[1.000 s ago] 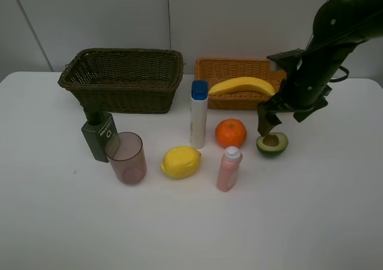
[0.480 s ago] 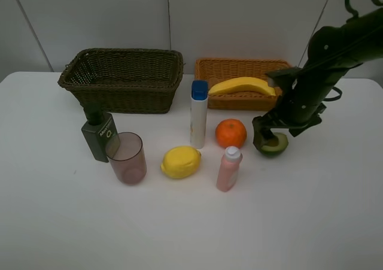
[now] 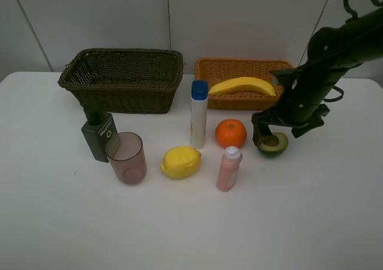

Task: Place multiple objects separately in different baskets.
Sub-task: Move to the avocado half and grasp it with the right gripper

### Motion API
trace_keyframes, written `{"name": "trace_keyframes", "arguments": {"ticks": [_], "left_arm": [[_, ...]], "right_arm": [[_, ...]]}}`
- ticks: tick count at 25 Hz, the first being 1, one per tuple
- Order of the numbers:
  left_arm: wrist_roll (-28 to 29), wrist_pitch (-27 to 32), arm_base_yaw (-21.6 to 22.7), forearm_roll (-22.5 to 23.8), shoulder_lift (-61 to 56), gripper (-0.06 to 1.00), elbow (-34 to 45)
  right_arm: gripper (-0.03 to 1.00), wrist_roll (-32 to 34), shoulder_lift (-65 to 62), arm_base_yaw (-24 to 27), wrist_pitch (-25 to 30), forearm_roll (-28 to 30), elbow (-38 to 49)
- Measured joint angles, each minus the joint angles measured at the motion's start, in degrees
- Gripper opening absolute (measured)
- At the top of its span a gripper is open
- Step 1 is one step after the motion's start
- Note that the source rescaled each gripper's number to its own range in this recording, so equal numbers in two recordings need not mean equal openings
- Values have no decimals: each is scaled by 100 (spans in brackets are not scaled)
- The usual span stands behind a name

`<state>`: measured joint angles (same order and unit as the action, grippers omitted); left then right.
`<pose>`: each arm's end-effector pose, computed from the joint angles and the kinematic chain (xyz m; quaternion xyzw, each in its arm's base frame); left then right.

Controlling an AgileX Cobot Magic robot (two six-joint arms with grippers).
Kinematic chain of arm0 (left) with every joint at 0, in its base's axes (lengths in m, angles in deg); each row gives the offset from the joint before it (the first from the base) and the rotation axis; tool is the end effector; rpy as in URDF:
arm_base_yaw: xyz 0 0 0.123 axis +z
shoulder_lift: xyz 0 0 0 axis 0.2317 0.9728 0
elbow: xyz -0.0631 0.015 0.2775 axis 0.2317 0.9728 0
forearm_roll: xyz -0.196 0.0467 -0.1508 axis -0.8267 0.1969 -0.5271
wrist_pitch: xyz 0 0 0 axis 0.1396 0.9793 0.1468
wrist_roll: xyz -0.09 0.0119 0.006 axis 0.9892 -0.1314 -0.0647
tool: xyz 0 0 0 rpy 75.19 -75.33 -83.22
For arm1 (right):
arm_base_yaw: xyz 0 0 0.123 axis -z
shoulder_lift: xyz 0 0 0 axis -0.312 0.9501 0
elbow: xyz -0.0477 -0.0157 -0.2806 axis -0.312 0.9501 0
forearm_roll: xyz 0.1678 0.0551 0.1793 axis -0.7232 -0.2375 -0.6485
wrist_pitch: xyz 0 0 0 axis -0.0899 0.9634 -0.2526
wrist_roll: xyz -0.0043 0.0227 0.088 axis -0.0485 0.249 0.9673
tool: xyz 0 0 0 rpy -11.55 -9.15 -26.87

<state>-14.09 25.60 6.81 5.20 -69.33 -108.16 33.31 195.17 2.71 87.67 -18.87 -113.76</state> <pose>0.0013 -0.0069 0.2537 0.1140 0.8675 -0.0340 0.4831 0.3301 0.0908 0.1434 -0.1372 0.9861 0.0095 0.0929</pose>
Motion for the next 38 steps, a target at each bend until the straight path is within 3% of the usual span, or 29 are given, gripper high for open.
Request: {"name": "trace_keyframes", "arguments": {"ticks": [7, 29, 32, 36, 38], "left_arm": [[0, 0, 0, 0, 0, 95, 0], [0, 0, 0, 0, 0, 95, 0], [0, 0, 0, 0, 0, 95, 0], [0, 0, 0, 0, 0, 95, 0], [0, 0, 0, 0, 0, 95, 0]], "right_arm": [[100, 895, 177, 0, -8, 141, 0], [99, 968, 489, 0, -281, 16, 0], [91, 971, 489, 0, -222, 21, 0], [66, 971, 489, 0, -201, 81, 0], [66, 974, 489, 0, -201, 119, 0]]}}
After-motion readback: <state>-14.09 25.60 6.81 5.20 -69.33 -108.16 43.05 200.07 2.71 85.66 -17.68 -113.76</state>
